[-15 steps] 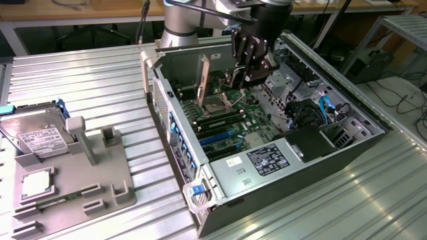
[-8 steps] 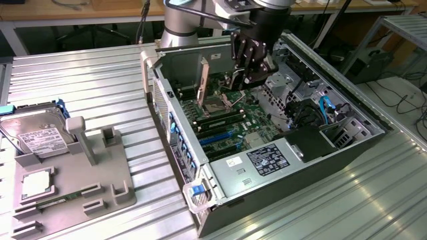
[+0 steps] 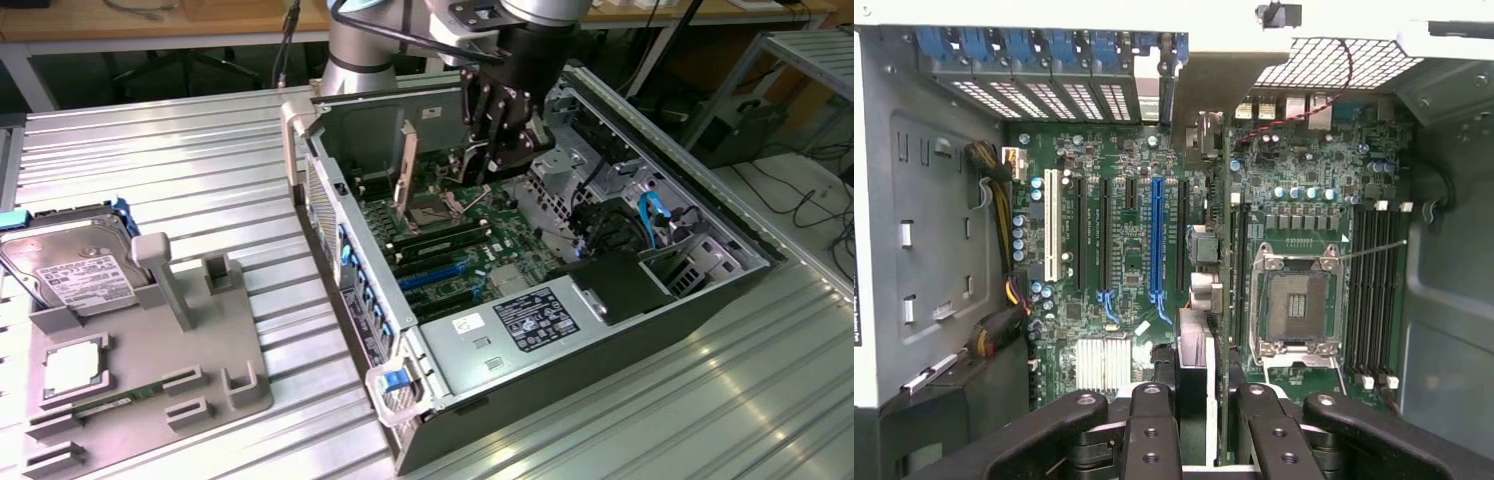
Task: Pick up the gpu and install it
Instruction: 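Insert the gpu into the slot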
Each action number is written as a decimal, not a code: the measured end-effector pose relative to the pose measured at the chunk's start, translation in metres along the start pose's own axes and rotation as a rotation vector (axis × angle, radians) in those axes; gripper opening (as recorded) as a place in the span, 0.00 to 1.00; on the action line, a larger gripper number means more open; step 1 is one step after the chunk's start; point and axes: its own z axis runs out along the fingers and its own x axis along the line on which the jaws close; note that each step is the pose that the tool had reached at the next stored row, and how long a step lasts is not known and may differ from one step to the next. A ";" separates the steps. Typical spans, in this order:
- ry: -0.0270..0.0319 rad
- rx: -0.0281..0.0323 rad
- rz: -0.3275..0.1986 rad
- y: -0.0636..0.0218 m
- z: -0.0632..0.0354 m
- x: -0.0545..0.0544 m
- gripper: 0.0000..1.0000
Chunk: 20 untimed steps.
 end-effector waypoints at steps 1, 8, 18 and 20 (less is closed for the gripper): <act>0.0001 0.0000 0.000 0.0000 0.0005 0.000 0.28; 0.0002 0.0000 0.000 0.0000 0.0037 0.001 0.28; 0.0000 0.0000 0.000 0.0001 0.0101 0.003 0.28; 0.0001 0.0000 0.000 0.0001 0.0111 0.003 0.28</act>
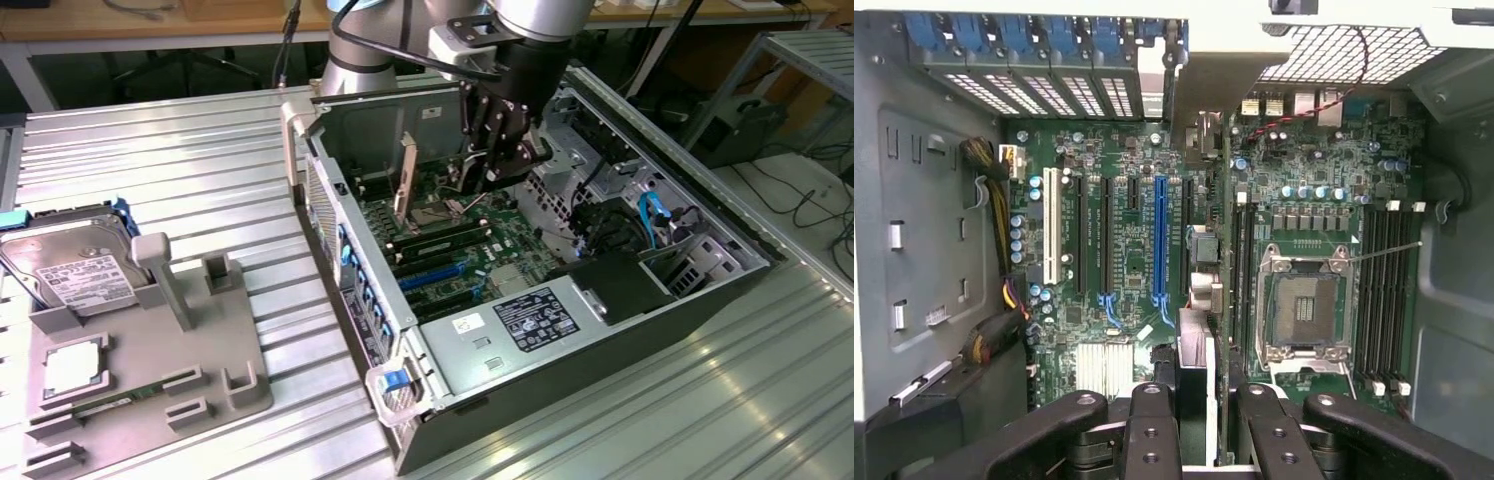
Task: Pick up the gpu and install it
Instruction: 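Insert the gpu into the slot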
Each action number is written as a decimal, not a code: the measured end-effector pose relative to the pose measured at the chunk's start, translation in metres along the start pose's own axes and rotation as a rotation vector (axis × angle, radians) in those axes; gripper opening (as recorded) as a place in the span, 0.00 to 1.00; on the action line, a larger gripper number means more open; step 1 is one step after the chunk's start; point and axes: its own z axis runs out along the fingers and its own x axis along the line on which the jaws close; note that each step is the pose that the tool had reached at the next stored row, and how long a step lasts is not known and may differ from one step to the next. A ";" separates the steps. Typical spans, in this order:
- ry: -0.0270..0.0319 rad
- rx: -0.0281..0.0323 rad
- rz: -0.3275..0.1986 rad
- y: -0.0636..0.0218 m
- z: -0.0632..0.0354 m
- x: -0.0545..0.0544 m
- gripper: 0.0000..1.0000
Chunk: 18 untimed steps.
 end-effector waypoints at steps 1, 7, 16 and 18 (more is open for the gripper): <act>0.0000 0.0000 0.000 0.0000 0.0004 0.000 0.28; 0.0000 0.0000 0.000 0.0000 0.0049 0.001 0.28; -0.0001 0.0000 0.000 0.0000 0.0100 0.001 0.28; 0.0000 0.0000 0.000 0.0000 0.0111 0.001 0.28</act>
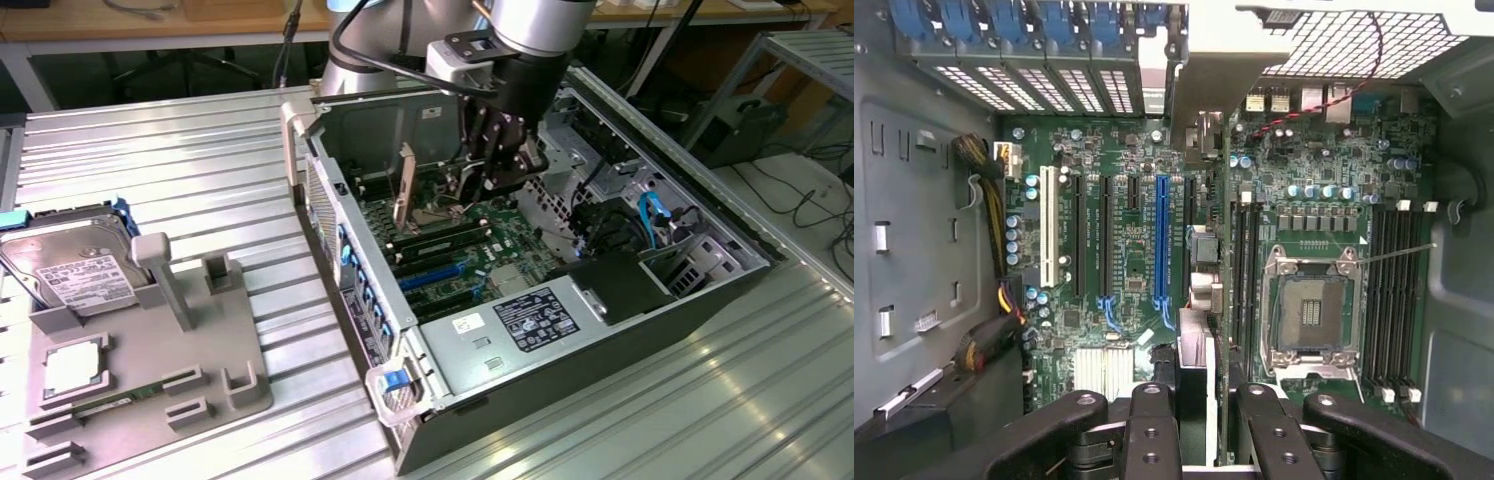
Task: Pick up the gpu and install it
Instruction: 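Insert the gpu into the slot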
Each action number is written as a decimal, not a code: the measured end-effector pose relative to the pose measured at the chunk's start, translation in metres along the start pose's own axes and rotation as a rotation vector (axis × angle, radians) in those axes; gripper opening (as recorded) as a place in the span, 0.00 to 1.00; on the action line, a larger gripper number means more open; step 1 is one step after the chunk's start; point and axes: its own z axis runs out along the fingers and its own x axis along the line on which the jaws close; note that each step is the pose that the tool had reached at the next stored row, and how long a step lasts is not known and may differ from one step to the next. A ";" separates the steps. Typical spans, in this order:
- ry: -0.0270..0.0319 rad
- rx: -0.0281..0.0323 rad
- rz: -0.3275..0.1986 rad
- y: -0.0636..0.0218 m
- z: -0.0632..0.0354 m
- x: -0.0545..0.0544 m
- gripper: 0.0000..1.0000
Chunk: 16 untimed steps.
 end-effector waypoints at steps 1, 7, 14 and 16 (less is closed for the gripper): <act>0.0000 0.0001 0.000 0.0000 0.0007 0.000 0.28; 0.0000 0.0000 0.000 0.0000 0.0041 0.001 0.28; 0.0001 0.0001 0.000 0.0001 0.0106 0.002 0.28; 0.0003 0.0000 0.001 0.0002 0.0120 0.005 0.28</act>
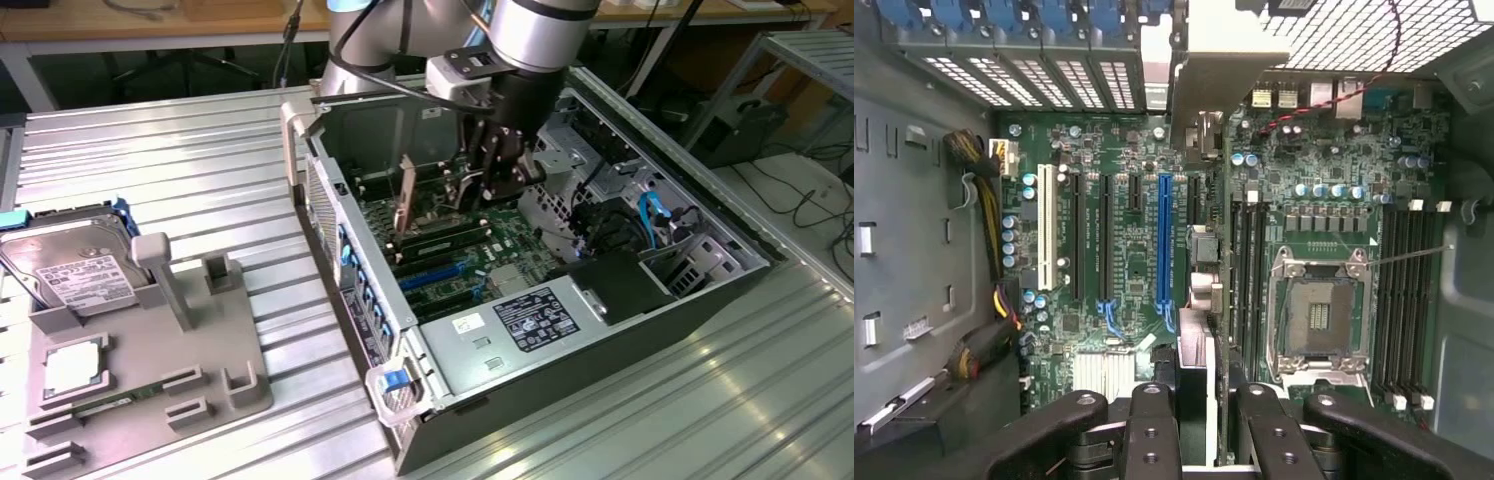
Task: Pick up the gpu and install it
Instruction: 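Insert the gpu into the slot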
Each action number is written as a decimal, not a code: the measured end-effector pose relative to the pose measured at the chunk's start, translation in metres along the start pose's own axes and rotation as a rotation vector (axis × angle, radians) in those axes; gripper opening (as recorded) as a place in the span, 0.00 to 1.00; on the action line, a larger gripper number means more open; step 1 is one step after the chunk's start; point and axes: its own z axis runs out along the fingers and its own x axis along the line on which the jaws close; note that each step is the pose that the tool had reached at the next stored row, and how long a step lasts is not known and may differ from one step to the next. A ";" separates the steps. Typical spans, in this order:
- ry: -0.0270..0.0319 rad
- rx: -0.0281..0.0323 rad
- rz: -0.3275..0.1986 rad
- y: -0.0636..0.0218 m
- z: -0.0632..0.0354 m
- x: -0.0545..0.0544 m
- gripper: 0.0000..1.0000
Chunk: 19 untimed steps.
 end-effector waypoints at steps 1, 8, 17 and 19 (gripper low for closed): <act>-0.0001 0.0000 0.000 0.0001 0.0010 0.001 0.28; 0.0007 0.0001 0.012 0.0018 0.0141 0.004 0.28; 0.0027 -0.0032 0.047 0.0034 0.0290 0.004 0.28; 0.0029 -0.0037 0.046 0.0059 0.0323 0.004 0.28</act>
